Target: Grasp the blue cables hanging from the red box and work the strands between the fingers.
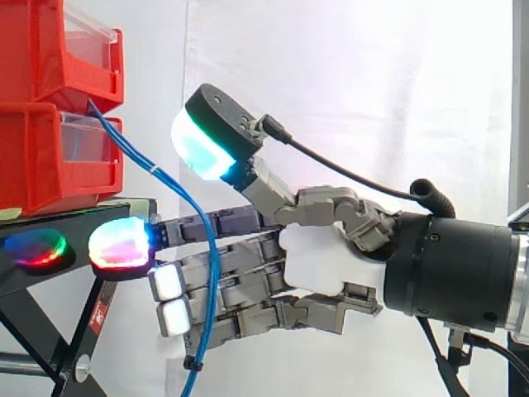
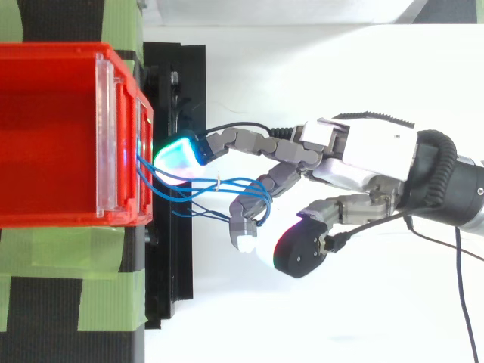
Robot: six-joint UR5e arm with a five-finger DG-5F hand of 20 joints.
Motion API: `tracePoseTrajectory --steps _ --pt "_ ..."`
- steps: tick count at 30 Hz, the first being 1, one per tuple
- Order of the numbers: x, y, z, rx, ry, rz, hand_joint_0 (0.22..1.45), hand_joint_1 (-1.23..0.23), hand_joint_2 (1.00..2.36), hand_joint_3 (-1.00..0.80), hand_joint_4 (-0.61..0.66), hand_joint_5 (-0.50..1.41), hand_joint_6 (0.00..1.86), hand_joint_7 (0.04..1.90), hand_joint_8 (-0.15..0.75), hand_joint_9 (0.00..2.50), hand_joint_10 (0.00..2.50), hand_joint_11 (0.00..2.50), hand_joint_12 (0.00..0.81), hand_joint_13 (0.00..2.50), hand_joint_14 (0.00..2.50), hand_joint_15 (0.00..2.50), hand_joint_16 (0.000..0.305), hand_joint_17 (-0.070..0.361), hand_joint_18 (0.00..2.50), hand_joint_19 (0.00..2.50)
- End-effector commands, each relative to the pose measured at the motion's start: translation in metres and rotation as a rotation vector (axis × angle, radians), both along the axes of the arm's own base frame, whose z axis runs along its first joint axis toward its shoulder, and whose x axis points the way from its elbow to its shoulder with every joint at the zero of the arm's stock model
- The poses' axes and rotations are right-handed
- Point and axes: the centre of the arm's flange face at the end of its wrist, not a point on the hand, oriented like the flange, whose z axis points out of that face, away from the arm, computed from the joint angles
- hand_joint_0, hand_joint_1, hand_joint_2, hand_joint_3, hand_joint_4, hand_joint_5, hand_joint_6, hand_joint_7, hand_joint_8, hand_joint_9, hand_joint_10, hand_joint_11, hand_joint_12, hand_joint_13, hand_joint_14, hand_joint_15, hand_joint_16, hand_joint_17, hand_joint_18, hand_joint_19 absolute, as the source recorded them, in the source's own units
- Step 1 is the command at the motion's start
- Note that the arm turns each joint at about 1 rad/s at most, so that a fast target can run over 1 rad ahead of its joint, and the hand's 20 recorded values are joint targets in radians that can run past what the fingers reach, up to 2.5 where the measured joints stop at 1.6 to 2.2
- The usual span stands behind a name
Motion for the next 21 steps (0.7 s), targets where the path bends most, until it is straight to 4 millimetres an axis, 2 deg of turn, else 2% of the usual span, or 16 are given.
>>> tracePoseTrajectory --steps 1,5,9,10,12,13,15,16,18,20,21 --pt "-0.0003 -0.0001 -0.0006 0.001 0.001 0.000 0.75 -0.55 1.00 -1.00 0.29 -0.16 0.01 0.70 0.432 0.99 0.01 1.16 0.502 1.06 0.02 1.14 0.067 0.151 0.79 0.40" --pt "-0.0003 -0.0001 0.0013 0.002 -0.002 0.000 0.76 -0.55 1.00 -1.00 0.29 -0.15 0.01 0.70 0.422 1.03 0.01 1.28 0.487 1.13 0.01 1.30 0.066 0.148 0.86 0.50" --pt "0.0002 0.0000 0.0000 0.001 0.000 0.000 0.76 -0.55 1.00 -1.00 0.30 -0.14 0.01 0.70 0.392 1.08 0.02 1.55 0.473 1.18 0.00 1.50 0.066 0.148 0.89 0.53" --pt "0.0002 0.0000 0.0000 0.001 0.000 0.000 0.76 -0.55 1.00 -1.00 0.30 -0.14 0.01 0.71 0.395 1.08 0.04 1.54 0.475 1.19 0.02 1.51 0.066 0.148 0.90 0.53" --pt "-0.0003 -0.0001 -0.0006 0.001 0.001 0.000 0.76 -0.55 1.00 -1.00 0.30 -0.14 0.01 0.70 0.377 1.05 0.33 1.54 0.471 1.16 0.27 1.47 0.066 0.148 0.91 0.55" --pt "0.0002 0.0000 0.0000 0.001 0.000 0.000 0.76 -0.55 1.00 -1.00 0.30 -0.13 0.01 0.71 0.380 1.04 0.37 1.55 0.469 1.16 0.29 1.48 0.066 0.148 0.91 0.56" --pt "-0.0003 -0.0001 -0.0006 0.004 0.001 0.001 0.76 -0.55 1.00 -1.00 0.30 -0.13 0.01 0.71 0.373 1.01 0.68 1.56 0.477 1.12 0.59 1.42 0.066 0.148 0.92 0.57" --pt "-0.0003 -0.0001 -0.0006 0.005 0.000 0.001 0.76 -0.55 1.00 -1.00 0.30 -0.13 0.01 0.71 0.372 1.00 0.76 1.54 0.473 1.12 0.60 1.42 0.066 0.149 0.92 0.57" --pt "0.0002 0.0000 0.0000 0.009 -0.002 0.001 0.76 -0.55 1.00 -1.00 0.30 -0.13 0.01 0.71 0.364 0.97 1.07 1.51 0.466 1.09 0.78 1.39 0.066 0.149 0.93 0.58" --pt "-0.0003 -0.0001 0.0013 0.011 -0.004 0.001 0.76 -0.55 1.00 -1.00 0.30 -0.12 0.01 0.71 0.369 0.95 1.23 1.51 0.468 1.08 0.86 1.38 0.066 0.149 0.94 0.59" --pt "-0.0003 -0.0001 -0.0006 0.010 -0.001 0.001 0.76 -0.55 1.00 -1.00 0.30 -0.12 0.01 0.72 0.365 0.93 1.32 1.50 0.472 1.06 1.01 1.34 0.066 0.149 0.95 0.61"
